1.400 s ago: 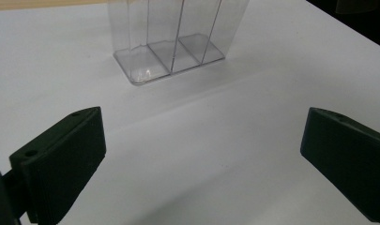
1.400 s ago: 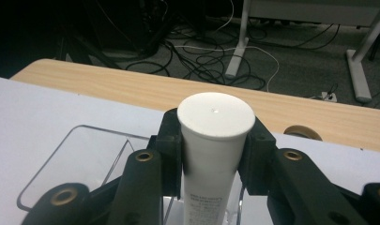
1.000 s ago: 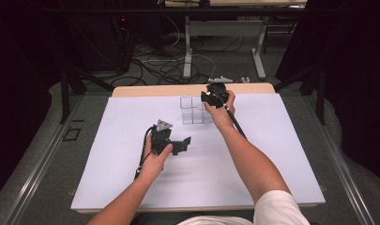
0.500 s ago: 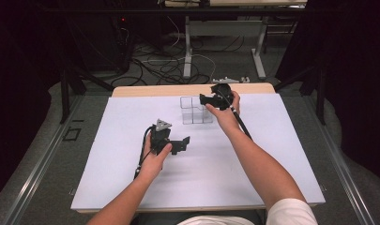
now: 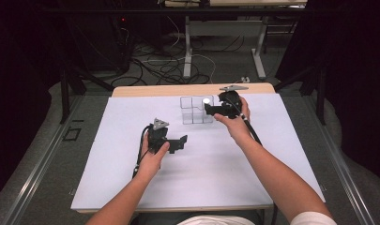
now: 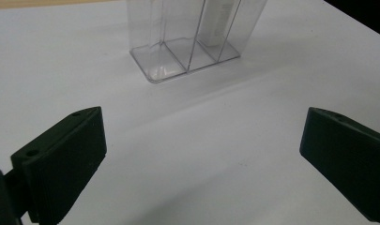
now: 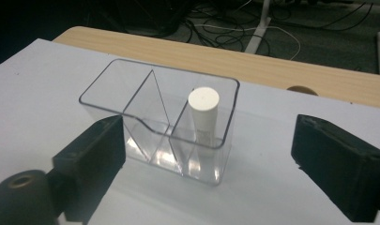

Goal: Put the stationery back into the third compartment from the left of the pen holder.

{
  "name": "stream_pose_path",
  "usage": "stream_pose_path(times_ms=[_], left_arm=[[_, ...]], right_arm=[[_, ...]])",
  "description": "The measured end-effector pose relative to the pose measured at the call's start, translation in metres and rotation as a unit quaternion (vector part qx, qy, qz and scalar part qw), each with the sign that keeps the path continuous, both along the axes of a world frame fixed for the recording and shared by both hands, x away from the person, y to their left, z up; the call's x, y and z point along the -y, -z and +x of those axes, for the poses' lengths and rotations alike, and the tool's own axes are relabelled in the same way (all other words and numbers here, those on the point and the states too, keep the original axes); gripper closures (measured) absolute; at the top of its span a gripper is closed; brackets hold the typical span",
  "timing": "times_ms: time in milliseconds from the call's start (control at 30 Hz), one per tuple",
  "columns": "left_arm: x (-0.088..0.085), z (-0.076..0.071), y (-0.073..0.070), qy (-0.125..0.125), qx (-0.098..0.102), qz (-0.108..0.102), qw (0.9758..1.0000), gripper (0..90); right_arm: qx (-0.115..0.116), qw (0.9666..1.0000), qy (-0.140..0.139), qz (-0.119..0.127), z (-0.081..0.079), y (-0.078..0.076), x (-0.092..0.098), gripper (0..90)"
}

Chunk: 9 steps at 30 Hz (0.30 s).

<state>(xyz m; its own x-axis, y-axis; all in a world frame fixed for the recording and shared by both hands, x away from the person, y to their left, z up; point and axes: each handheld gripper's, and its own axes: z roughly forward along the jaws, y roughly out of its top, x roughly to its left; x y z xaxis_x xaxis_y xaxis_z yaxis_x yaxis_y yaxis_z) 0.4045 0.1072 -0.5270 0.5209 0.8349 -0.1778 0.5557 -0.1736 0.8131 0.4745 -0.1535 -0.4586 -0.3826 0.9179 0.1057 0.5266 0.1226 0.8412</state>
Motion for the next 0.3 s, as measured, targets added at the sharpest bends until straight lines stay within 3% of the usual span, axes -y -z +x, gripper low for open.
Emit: stream_pose_path(times_ms=[100,300], left_arm=[[0.0,0.0,0.0,-0.005,-0.002,-0.005,1.0,0.6],[-0.003,0.001,-0.001,-0.006,-0.002,-0.009,0.9999,0.6]], right_arm=[[-0.006,0.9999,-0.007,0.006,-0.007,0.002,0.007,0.0],[-0.008,0.9999,-0.012,-0.009,-0.024,0.009,0.02,0.0]])
